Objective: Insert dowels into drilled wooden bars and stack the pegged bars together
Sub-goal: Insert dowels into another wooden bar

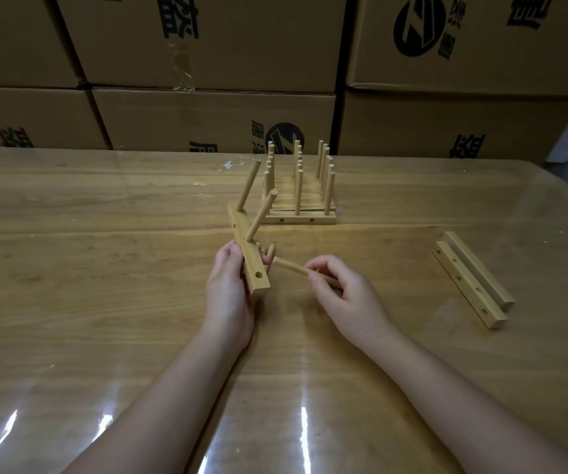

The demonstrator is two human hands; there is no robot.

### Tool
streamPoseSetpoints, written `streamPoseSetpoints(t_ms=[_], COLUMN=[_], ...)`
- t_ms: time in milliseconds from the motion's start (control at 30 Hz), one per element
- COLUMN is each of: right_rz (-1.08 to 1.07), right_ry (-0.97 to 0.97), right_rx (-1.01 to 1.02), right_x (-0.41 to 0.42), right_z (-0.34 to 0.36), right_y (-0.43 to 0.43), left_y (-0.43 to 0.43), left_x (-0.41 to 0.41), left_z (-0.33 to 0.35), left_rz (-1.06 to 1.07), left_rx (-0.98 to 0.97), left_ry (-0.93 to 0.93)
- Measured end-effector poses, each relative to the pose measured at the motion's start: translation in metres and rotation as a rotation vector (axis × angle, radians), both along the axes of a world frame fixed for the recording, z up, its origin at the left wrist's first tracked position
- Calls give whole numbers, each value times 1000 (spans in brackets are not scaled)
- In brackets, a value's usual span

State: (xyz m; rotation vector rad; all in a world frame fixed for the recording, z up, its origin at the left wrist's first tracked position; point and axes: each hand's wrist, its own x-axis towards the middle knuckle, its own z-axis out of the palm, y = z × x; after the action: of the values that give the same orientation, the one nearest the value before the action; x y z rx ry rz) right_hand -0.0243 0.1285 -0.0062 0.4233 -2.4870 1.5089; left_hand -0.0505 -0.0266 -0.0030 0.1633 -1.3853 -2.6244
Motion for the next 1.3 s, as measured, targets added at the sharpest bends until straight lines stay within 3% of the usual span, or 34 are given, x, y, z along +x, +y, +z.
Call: streamPoseSetpoints(t_ms=[133,400,833,1300], right_rz=[82,46,-187,-333], right_ry=[50,115,565,741], right_rx=[32,116,512,749], right_x=[0,1,5,9], right_z=[0,1,10,16], right_y=[-2,-2,-6,-10], left_y=[0,2,5,3], left_x=[0,1,0,-1], left_z=[-2,-4,-8,-13], left_rz=[1,-2,71,72], left_rx=[-75,-173,-393,-538], left_ry=[-15,-1,-7,-33])
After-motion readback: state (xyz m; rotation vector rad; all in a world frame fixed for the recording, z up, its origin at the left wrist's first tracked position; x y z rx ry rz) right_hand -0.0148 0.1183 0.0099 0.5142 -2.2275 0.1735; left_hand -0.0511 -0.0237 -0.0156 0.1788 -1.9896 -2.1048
